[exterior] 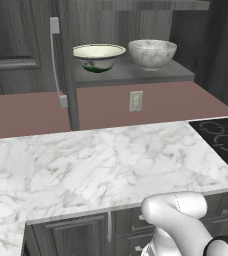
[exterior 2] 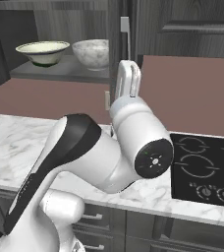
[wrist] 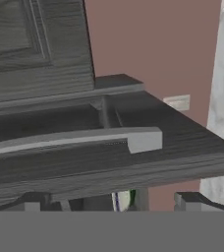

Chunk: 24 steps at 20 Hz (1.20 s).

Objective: Open the cabinet. Pick the bowls from the counter and place them in the cabinet. Then close the cabinet.

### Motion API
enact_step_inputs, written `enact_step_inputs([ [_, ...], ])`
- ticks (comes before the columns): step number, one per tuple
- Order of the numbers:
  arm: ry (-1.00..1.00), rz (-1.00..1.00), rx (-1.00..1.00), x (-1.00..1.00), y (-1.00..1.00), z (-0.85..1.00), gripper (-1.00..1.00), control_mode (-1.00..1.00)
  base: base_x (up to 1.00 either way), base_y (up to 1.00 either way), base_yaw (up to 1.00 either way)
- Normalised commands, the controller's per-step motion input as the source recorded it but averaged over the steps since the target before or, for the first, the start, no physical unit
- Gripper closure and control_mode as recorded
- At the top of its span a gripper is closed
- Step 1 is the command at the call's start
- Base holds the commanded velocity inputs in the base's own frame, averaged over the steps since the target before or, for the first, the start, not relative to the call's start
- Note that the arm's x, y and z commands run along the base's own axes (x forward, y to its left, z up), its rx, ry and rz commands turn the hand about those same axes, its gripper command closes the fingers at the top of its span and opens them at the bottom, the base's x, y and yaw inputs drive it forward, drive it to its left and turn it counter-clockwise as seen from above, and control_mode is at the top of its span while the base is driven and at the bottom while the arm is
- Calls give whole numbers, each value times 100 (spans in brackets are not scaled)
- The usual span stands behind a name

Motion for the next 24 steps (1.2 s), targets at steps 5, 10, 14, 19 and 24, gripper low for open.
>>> enact_step_inputs([
  [5, 0, 4, 0, 28, -14, -3, -100, -100, 0, 0, 0],
  [10, 0, 3, 0, 22, -21, 0, -100, -100, 0, 0, 0],
  [14, 0, 2, 0, 12, -10, 0, -100, -100, 0, 0, 0],
  [19, 0, 1, 0, 21, -15, -5, -100, -100, 0, 0, 0],
  [24, -1, 2, 0, 40, 0, -15, -100, -100, 0, 0, 0],
])
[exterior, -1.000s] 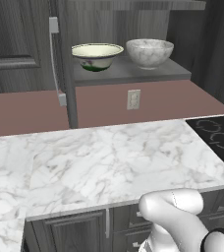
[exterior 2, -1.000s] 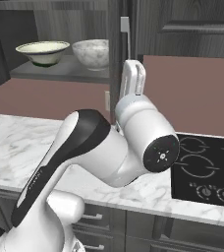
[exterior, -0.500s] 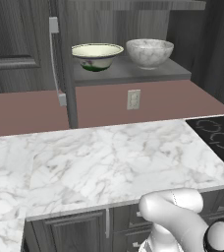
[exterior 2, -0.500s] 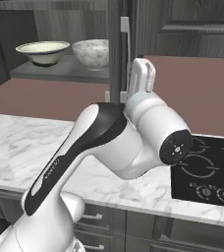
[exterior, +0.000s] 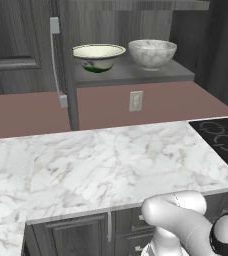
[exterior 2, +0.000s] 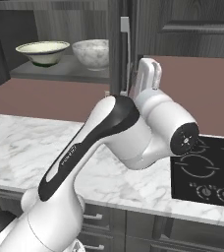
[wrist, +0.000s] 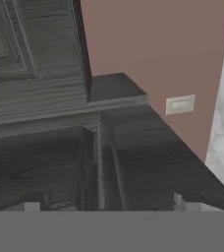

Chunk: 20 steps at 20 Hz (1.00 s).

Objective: Open the cabinet. Pick the bowls from the counter and place them in the cabinet. Then close the cabinet.

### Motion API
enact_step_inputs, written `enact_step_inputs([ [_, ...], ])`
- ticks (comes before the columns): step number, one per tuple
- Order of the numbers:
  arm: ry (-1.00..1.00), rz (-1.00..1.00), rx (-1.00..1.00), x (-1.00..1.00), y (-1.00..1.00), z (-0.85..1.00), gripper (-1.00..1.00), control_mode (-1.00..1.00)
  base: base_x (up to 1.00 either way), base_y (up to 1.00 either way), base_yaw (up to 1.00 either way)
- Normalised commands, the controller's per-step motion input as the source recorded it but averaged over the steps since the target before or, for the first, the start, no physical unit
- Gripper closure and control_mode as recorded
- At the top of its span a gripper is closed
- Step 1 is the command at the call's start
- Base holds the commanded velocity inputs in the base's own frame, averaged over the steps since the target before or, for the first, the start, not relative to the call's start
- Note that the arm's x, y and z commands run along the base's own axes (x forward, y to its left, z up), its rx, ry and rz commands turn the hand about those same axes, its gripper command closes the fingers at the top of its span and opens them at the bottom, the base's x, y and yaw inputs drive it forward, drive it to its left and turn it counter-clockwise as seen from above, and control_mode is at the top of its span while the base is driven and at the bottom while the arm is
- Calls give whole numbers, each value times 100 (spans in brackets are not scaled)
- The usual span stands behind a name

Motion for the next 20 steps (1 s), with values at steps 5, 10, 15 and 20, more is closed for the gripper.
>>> enact_step_inputs([
  [5, 0, 4, 0, 33, 0, -16, -100, -100, 0, 0, 0],
  [10, 0, 12, 11, -26, 37, 0, -100, -100, 0, 0, 0],
  [15, 3, 19, 18, -48, 100, 15, -100, -100, 0, 0, 0],
  [20, 1, 20, 14, -11, 100, 14, -100, -100, 0, 0, 0],
])
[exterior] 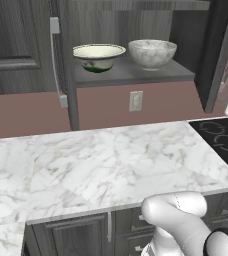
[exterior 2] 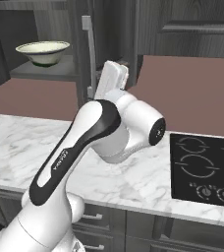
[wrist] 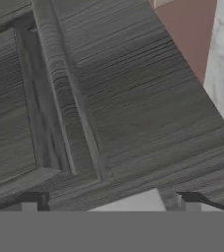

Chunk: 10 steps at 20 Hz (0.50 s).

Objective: Open the cabinet. Pick the bowls from the counter and place them in the cabinet. Then close the cabinet.

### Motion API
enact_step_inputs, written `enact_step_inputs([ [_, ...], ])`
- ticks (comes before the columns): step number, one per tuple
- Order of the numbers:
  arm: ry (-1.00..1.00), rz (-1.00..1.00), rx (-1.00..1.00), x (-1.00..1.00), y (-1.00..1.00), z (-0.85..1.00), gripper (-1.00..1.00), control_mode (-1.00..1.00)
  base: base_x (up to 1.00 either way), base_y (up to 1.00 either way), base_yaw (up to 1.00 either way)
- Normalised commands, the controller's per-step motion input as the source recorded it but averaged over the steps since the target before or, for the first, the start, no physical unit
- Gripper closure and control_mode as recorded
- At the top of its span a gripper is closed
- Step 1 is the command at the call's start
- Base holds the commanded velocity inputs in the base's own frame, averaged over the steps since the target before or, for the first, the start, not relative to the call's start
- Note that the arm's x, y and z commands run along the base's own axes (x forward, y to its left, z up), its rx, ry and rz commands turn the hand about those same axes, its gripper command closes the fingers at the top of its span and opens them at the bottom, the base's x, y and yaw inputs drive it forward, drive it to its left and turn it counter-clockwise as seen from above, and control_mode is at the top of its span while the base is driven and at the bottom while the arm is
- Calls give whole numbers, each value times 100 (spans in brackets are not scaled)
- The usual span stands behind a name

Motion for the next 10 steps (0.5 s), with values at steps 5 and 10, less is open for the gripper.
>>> enact_step_inputs([
  [5, -19, 3, 2, 22, 100, 0, -100, -100, 0, 0, 0],
  [10, -30, 0, 0, 69, 100, 27, -100, -100, 0, 0, 0],
])
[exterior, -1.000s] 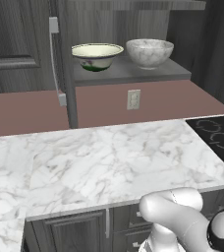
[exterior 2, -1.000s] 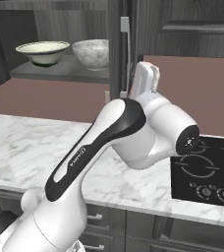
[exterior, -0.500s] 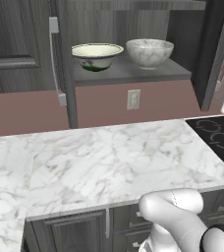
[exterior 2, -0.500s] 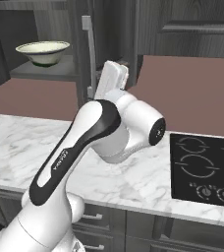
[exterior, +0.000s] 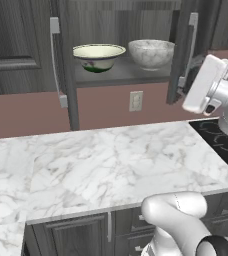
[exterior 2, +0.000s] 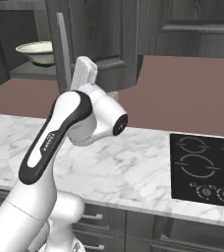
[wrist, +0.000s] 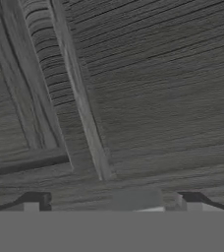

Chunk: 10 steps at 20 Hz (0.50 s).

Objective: Open the cabinet. Pick the bowls from the counter and place them in the cabinet. Then close the cabinet.

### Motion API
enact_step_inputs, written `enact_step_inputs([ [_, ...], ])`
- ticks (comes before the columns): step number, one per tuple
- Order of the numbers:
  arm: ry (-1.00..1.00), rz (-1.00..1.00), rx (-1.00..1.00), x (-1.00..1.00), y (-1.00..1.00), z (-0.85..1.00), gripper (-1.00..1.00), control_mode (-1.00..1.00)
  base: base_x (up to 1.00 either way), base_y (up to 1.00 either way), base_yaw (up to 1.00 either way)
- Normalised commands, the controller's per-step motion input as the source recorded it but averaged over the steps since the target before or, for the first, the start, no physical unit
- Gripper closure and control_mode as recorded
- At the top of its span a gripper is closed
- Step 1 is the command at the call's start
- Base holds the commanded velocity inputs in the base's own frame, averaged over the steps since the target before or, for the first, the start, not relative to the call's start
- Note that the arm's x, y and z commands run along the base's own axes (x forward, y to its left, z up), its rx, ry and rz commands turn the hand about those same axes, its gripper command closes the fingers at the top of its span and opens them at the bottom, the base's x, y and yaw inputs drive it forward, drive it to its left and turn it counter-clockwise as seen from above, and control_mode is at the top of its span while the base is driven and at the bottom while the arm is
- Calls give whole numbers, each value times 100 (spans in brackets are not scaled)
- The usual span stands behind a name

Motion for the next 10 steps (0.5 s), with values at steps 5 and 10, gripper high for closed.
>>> enact_step_inputs([
  [5, -22, -10, -14, 89, 100, 20, -100, -100, 0, 0, 0],
  [10, -1, -26, -17, 99, 91, 0, -100, -100, 0, 0, 0],
])
